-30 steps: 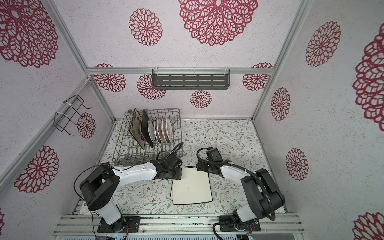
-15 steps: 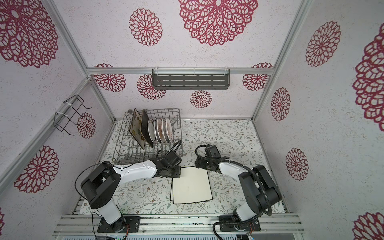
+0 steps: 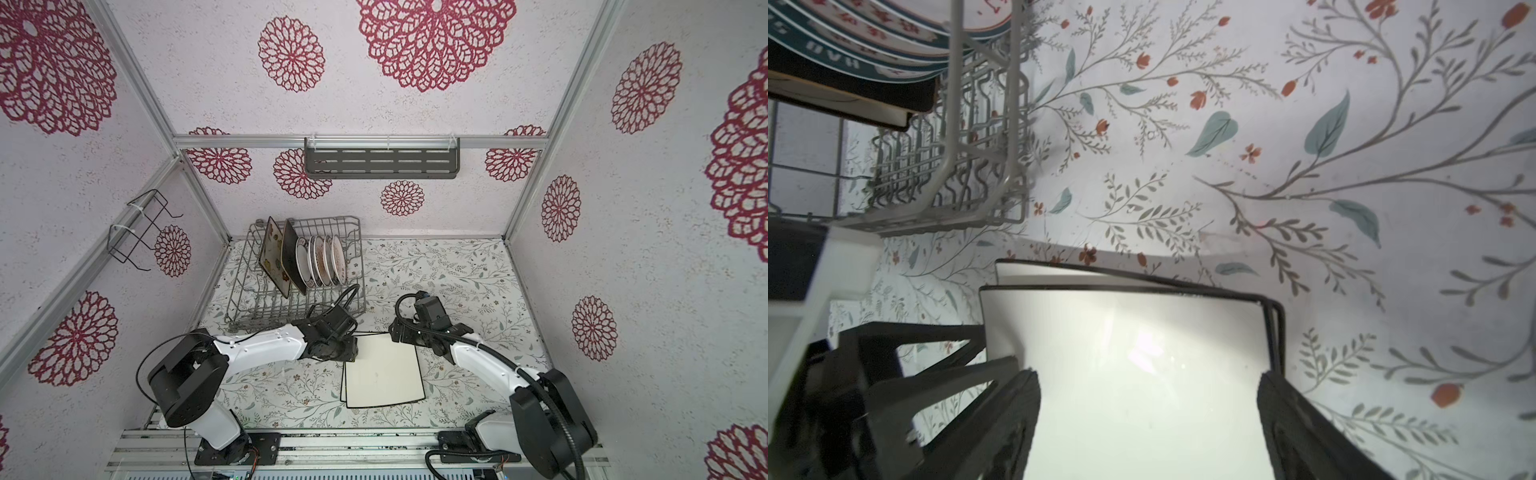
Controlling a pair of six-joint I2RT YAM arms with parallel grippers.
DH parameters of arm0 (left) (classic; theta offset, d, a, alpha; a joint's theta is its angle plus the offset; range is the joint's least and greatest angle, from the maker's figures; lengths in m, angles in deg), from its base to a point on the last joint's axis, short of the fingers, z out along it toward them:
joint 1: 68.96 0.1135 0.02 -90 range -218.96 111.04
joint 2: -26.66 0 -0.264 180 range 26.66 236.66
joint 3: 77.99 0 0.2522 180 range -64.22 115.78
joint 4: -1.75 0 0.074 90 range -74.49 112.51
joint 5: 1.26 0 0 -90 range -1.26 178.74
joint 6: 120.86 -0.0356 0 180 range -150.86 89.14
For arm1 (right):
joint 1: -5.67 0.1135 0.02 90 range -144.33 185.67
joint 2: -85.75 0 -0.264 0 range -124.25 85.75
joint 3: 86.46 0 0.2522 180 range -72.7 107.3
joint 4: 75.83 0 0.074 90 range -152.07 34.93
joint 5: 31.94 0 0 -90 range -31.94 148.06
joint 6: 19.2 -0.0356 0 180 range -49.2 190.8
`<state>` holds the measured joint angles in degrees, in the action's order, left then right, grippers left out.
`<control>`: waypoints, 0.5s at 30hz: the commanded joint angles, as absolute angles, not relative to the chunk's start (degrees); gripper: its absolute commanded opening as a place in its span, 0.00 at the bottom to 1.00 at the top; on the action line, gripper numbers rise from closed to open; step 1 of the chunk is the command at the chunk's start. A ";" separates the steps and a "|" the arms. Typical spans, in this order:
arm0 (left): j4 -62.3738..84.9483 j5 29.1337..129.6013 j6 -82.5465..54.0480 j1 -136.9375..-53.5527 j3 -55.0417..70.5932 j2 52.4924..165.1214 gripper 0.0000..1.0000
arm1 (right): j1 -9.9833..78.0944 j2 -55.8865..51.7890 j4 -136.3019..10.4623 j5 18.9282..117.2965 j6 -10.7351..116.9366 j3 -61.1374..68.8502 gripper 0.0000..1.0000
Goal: Unload the plates from the dish rack
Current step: 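Press the stacked plates flat with both grippers at opposite edges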
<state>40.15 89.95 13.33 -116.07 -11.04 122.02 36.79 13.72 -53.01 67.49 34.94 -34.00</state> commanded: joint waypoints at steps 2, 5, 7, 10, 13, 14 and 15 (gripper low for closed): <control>40.23 87.75 15.05 -117.02 -12.60 119.80 0.58 | 38.78 17.14 -47.79 65.31 31.24 -35.83 0.85; 39.39 86.18 16.11 -117.80 -13.56 119.00 0.58 | 39.75 18.22 -46.97 64.40 30.04 -37.24 0.85; 38.69 84.81 16.81 -118.31 -14.16 118.62 0.58 | 40.25 18.32 -46.54 63.99 29.46 -38.01 0.85; 38.63 83.93 17.76 -119.48 -14.81 118.11 0.58 | 41.54 18.39 -45.68 63.46 28.41 -38.76 0.85; 38.05 83.57 18.83 -120.28 -15.81 117.42 0.59 | 42.95 18.58 -44.33 62.67 27.48 -39.20 0.84; 37.72 83.39 19.26 -120.45 -16.17 117.24 0.59 | 43.40 18.76 -43.65 62.21 27.21 -39.29 0.85; 37.44 83.22 19.53 -120.56 -16.39 117.12 0.59 | 43.83 18.87 -43.16 61.75 27.01 -39.32 0.85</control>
